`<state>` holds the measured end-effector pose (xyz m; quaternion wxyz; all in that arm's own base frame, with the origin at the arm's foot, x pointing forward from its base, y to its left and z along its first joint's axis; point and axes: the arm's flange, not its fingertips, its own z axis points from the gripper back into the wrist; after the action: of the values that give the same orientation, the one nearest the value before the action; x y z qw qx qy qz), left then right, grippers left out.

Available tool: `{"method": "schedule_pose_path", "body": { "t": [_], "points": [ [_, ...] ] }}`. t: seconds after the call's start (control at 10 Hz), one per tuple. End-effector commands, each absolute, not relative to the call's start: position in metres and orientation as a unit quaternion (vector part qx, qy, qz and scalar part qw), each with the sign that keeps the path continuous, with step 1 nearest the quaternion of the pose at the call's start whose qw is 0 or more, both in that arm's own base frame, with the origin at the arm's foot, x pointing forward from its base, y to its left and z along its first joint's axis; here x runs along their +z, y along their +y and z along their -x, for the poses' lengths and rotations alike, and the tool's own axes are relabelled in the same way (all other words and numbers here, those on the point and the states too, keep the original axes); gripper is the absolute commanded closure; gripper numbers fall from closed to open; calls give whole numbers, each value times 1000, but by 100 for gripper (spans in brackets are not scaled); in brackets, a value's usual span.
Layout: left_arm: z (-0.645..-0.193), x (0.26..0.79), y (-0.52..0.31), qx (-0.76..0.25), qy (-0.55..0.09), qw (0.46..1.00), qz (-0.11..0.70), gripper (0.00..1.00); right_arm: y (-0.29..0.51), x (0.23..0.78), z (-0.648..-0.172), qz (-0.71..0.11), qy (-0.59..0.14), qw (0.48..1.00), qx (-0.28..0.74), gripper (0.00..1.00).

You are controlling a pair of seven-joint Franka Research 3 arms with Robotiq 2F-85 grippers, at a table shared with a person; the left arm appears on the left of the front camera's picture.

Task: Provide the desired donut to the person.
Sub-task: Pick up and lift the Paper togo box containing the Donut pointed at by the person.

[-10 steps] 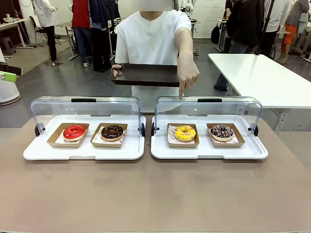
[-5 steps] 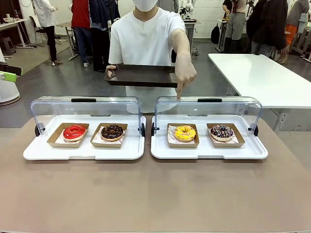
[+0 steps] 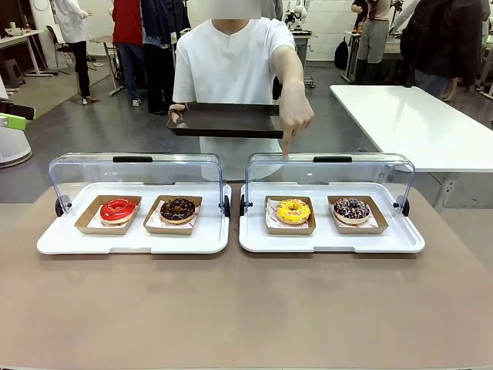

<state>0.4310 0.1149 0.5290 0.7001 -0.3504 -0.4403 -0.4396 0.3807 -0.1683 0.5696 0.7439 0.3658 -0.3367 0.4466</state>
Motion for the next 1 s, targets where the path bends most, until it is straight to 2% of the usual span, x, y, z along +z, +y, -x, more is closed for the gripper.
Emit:
{"method": "schedule_pose_path", "body": {
  "t": [0.0, 0.3, 0.6, 0.9],
  "points": [
    [-431, 530, 116, -438, -443, 699, 351, 0, -101, 610, -384, -307, -265, 711, 575, 0],
    [-431, 530, 116, -438, -443, 699, 351, 0, 10, 629, -404, -237, -185, 690, 659, 0],
    [-431, 530, 116, -438, -443, 699, 351, 0, 113, 591, -420, -160, -87, 686, 705, 0],
    [-431, 530, 116, -438, -443, 699, 351, 0, 169, 537, -428, -77, -83, 727, 677, 0]
  ]
}}
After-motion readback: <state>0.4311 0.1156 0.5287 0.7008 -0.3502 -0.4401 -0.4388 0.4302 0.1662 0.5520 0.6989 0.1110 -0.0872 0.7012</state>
